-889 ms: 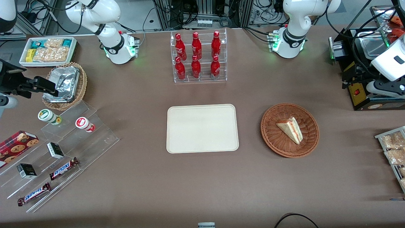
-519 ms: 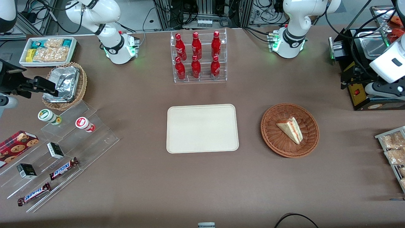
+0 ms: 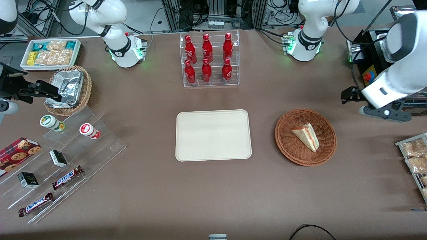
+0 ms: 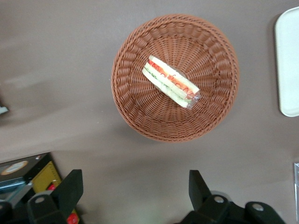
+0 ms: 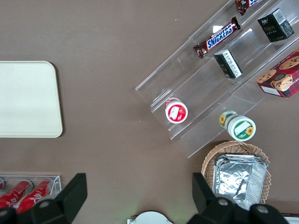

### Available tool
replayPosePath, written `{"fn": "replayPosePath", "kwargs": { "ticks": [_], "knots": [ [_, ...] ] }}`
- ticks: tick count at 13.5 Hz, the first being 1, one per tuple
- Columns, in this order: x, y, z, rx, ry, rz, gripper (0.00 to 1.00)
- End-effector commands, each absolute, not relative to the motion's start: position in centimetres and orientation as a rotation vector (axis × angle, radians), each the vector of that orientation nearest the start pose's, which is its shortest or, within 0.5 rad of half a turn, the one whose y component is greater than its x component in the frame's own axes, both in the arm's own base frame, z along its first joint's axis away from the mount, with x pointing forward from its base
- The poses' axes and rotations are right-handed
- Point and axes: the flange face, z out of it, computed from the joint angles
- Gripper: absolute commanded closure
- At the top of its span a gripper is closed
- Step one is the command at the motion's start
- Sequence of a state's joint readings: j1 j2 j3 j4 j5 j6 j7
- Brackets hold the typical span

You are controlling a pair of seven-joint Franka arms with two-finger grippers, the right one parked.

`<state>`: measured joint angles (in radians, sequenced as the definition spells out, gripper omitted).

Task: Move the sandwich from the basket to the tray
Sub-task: 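Move the left gripper over the wrapped sandwich in the wicker basket, then lower the left gripper and close it on the wrapped sandwich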

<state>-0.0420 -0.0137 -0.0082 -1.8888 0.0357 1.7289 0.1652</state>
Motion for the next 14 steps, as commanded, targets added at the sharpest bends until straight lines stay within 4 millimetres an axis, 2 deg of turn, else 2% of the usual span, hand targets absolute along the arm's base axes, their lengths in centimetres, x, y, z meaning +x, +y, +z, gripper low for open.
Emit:
{"fn": "replayPosePath", "kwargs": {
  "ticks": [1, 7, 10, 14],
  "knots": [
    [52.3, -2.8, 45.7, -3.090, 0.232, 0.215, 0.00],
    [50.9, -7.0, 39.1, -3.088, -0.089, 0.116, 0.00],
    [51.3, -8.7, 37.5, -3.071, -0.349, 0.083, 0.00],
    [52.4, -10.4, 34.3, -3.023, -0.722, 0.045, 0.00]
  ]
}}
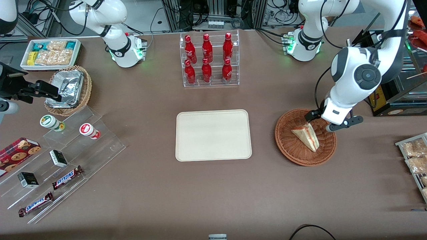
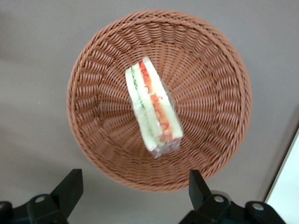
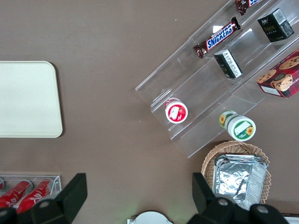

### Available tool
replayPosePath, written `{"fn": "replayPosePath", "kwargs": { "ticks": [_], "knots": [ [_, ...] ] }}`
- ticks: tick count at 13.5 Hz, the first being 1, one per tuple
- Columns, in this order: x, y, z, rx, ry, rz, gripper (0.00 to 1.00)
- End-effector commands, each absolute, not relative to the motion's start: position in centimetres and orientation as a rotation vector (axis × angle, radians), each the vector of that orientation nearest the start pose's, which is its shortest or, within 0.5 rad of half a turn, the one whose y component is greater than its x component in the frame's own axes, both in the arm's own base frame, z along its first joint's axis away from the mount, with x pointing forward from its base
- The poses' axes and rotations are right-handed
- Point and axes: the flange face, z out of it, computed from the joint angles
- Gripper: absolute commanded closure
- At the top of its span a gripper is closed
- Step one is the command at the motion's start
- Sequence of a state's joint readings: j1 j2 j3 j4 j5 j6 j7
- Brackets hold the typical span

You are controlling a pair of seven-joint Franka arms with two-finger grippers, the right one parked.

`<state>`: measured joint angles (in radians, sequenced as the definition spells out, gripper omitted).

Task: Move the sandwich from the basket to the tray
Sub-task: 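Lower the left gripper and close it on the wrapped sandwich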

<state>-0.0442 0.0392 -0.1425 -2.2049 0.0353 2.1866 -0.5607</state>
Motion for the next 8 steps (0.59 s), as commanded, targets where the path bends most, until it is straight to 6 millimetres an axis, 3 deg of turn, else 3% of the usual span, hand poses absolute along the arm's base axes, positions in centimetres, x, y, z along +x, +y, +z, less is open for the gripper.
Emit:
{"fn": "replayPosePath", "kwargs": {
  "ticks": [1, 2, 5, 8],
  "knots": [
    [52.6, -10.9, 33.5, -2.999, -0.832, 0.036, 0.00],
    [52.7, -11.8, 32.6, -2.988, -0.890, 0.031, 0.00],
    [53.3, -12.0, 30.8, -2.944, -1.082, 0.007, 0.00],
    [53.6, -11.3, 29.0, -2.925, -1.114, 0.035, 0.00]
  ]
}}
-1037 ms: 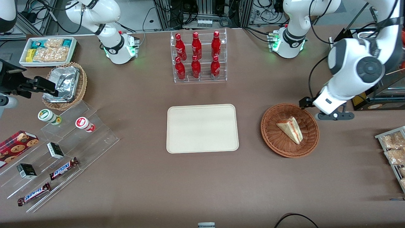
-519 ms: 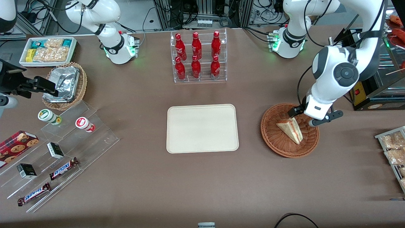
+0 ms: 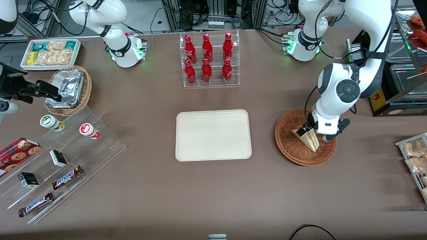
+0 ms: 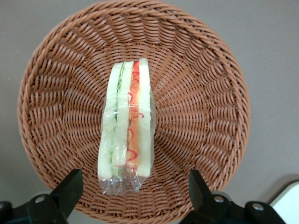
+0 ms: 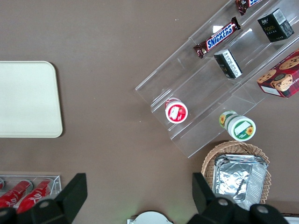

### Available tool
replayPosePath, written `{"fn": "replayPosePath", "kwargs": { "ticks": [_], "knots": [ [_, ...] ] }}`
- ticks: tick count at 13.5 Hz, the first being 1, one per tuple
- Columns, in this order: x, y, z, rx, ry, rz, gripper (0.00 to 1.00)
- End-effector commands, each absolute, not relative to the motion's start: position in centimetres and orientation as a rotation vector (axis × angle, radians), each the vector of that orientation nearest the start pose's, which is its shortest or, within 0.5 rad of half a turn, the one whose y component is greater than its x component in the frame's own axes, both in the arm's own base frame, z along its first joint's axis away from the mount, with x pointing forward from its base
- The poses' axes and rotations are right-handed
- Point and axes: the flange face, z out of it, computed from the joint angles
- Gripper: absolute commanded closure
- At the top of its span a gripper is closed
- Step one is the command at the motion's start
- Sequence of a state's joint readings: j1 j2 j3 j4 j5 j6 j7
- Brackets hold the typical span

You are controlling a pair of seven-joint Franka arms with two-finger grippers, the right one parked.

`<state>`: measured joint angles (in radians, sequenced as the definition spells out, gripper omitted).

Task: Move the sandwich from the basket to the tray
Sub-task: 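Lower the left gripper and close it on the wrapped sandwich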

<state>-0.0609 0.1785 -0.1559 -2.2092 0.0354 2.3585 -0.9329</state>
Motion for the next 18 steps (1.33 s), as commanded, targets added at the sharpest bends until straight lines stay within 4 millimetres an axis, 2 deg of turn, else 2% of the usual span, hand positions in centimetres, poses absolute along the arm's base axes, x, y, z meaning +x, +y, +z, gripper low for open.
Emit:
{"fn": "replayPosePath", "kwargs": {
  "ticks": [1, 7, 8, 11, 12, 15, 18],
  "knots": [
    [53.7, -11.0, 28.7, -2.925, -1.124, 0.030, 0.00],
    [53.8, -9.6, 25.3, -2.894, -1.161, 0.080, 0.00],
    [53.7, -9.6, 25.1, -2.891, -1.162, 0.084, 0.05],
    [53.7, -9.6, 25.2, -2.862, -1.230, 0.083, 0.79],
    [53.8, -9.6, 25.4, -2.861, -1.230, 0.083, 1.00],
    [54.0, -9.9, 26.7, -2.869, -1.226, 0.066, 1.00],
    [55.5, -10.7, 30.0, -2.868, -1.181, 0.092, 1.00]
  ]
}}
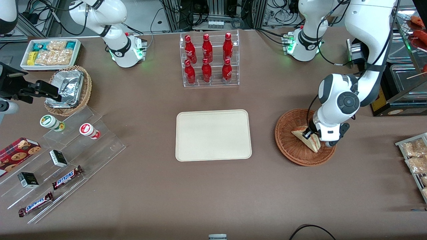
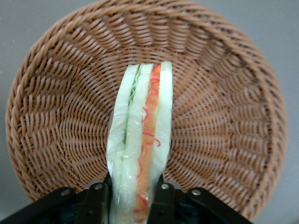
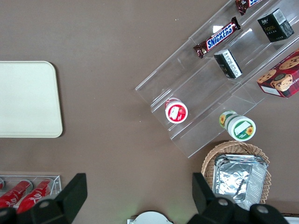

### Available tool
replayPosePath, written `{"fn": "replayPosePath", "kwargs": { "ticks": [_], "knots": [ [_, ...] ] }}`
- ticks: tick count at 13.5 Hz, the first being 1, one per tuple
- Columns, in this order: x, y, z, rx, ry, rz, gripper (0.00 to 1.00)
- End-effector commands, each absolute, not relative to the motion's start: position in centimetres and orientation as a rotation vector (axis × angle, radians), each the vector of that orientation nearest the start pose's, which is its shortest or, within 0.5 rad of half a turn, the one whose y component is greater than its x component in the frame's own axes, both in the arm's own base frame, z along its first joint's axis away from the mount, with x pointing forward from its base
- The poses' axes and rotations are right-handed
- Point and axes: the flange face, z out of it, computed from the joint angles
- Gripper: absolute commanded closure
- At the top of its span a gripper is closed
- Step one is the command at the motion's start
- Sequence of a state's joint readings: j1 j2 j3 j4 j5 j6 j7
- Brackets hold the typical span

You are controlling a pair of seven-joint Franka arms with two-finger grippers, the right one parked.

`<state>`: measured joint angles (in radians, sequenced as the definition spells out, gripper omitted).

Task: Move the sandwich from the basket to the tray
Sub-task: 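Lift the sandwich and carry it over the cream tray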

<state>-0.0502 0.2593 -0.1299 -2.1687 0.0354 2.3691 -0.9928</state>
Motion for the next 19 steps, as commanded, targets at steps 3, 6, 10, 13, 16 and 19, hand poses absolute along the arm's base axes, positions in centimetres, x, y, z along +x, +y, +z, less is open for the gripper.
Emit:
{"fn": "replayPosePath", "kwargs": {
  "ticks": [3, 6, 10, 13, 16, 19],
  "knots": [
    [56.9, -13.6, 33.1, -2.887, -1.103, 0.110, 1.00],
    [57.8, -17.2, 35.0, -2.928, -0.960, 0.121, 1.00],
    [56.9, -25.5, 35.2, -3.011, -0.615, 0.142, 1.00],
    [55.7, -33.1, 33.2, -3.038, -0.442, 0.149, 1.00],
    [54.6, -39.8, 30.5, -3.056, -0.319, 0.156, 1.00],
    [52.9, -45.1, 28.6, -3.069, -0.231, 0.162, 1.00]
  ]
}}
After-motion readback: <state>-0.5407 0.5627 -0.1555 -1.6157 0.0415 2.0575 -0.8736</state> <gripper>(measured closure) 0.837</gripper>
